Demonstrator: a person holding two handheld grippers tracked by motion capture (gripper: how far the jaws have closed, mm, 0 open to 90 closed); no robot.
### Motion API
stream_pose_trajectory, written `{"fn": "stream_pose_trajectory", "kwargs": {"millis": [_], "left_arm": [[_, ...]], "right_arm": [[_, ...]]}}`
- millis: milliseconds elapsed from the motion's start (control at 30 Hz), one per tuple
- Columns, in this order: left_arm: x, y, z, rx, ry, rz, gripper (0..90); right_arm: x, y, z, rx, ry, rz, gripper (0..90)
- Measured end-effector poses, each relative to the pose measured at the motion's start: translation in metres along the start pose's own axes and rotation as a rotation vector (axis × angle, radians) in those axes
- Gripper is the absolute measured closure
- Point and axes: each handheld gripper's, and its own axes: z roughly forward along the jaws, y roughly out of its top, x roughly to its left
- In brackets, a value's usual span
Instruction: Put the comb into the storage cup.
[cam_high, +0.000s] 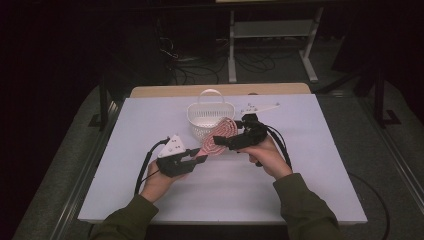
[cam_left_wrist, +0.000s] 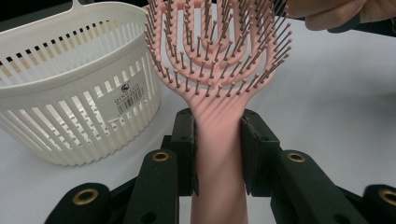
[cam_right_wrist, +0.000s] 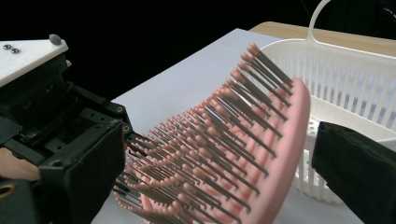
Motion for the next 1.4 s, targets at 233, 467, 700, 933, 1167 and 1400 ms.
{"fn": "stream_pose_trajectory", "kwargs": {"millis": [233, 467, 700, 933, 1167, 1400], "left_arm": [[-0.0009, 0.0, -0.0002, 0.001, 0.009, 0.002, 70.1], [-0.0024, -0.0003, 0.0006, 0.0, 0.016, 0.01, 70.1], [-0.0023, -0.001, 0.0007, 0.0, 0.027, 0.01, 70.1], [-0.0029, -0.0017, 0.0014, -0.001, 0.031, 0.014, 70.1], [-0.0029, -0.0025, 0.0019, 0.002, 0.036, 0.018, 70.1], [-0.0029, -0.0035, 0.003, 0.009, 0.048, 0.027, 70.0]], "right_arm": [[-0.0016, -0.002, 0.0011, 0.002, 0.008, 0.021, 9.9], [-0.002, -0.0019, 0.0002, -0.001, 0.029, 0.039, 18.9], [-0.0024, -0.0024, 0.0, 0.002, 0.043, 0.056, 27.7], [-0.0027, -0.0034, 0.0005, 0.002, 0.054, 0.063, 36.8], [-0.0042, -0.0041, 0.0009, -0.003, 0.074, 0.075, 43.8], [-0.0054, -0.0049, 0.0012, 0.004, 0.088, 0.088, 50.7]]}}
